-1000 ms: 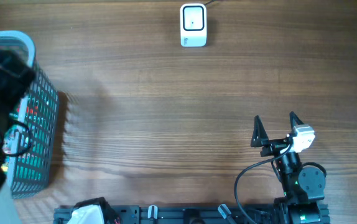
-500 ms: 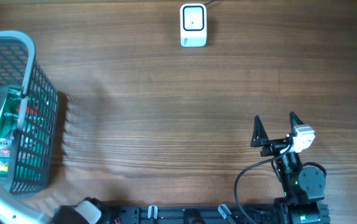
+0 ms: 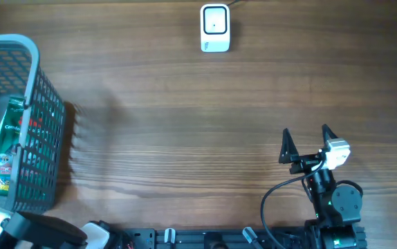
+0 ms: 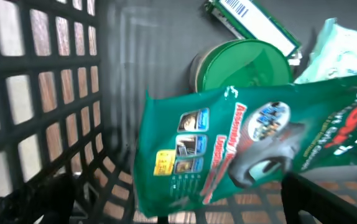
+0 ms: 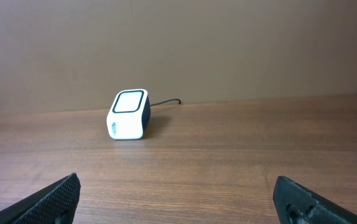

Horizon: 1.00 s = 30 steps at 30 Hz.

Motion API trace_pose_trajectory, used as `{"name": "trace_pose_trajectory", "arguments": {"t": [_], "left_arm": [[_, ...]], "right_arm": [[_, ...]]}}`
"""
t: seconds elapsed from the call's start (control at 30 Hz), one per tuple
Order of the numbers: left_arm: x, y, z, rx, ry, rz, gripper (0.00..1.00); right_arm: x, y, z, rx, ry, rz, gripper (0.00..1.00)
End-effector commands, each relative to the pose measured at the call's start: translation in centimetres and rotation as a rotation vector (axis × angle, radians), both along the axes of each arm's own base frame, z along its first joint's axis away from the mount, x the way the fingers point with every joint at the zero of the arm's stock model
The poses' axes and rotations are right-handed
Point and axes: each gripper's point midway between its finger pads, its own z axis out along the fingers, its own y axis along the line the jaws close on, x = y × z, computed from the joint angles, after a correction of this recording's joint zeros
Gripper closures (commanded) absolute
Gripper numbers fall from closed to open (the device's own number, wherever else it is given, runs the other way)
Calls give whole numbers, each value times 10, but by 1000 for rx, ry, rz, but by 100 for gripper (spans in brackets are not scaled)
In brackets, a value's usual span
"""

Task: Scan the item barcode
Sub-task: 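Reach the left gripper into the basket and grasp the green 3M glove pack, then lift the glove pack out and place it on the table center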

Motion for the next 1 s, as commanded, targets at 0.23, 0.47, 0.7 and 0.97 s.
{"name": "trace_pose_trajectory", "arguments": {"t": [0.23,0.47,0.7,0.97], "left_arm": [[-6,-12,-59,-58,26,-20,0],[38,-32,-98,-119,-202,-95,0],[79,-33,-82,-32,-259,-220,96],[106,-32,100,243,-593,-268,96]], "right_arm": [[0,-2,2,-17,-10,-14,0],[0,-2,2,-17,-10,-14,0],[0,-2,2,-17,-10,-14,0],[0,-2,2,-17,-10,-14,0]]}}
